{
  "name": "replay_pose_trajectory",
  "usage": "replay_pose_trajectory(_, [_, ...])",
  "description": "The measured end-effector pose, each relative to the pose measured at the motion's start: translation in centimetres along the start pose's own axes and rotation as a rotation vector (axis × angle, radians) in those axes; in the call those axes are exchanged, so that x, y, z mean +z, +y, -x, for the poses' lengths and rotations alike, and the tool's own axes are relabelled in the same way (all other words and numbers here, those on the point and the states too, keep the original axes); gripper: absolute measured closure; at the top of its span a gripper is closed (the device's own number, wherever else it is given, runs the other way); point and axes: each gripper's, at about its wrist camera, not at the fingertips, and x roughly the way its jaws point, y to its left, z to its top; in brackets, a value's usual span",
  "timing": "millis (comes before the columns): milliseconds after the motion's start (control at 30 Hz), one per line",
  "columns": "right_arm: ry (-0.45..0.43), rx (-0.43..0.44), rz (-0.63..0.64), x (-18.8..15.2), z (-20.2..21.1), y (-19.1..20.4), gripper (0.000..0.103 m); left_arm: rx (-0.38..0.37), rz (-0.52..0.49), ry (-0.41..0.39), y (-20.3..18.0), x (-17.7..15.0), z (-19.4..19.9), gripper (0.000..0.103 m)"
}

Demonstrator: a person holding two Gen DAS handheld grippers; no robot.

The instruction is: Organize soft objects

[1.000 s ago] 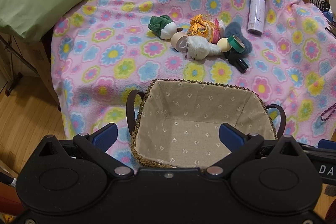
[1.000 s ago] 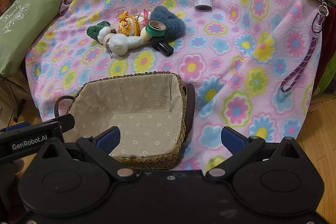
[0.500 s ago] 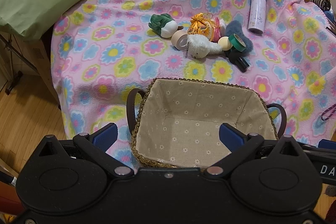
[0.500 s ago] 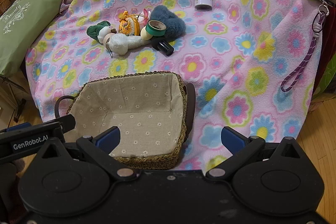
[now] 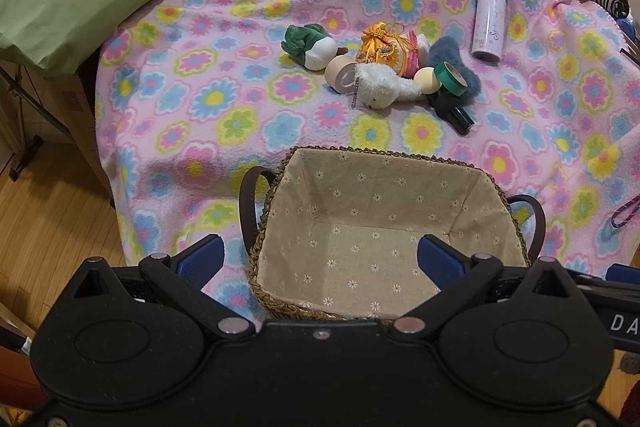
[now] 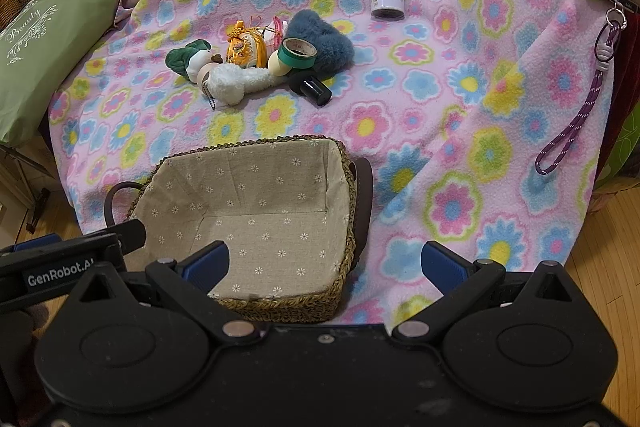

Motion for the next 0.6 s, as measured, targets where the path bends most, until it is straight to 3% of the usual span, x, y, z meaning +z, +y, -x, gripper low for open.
replay_pose_trajectory(600, [0.001, 0.001, -0.001, -0.02, 0.00, -0.02, 0.000, -0.001, 0.002, 0.008, -0.12, -0.06, 0.00, 0.003])
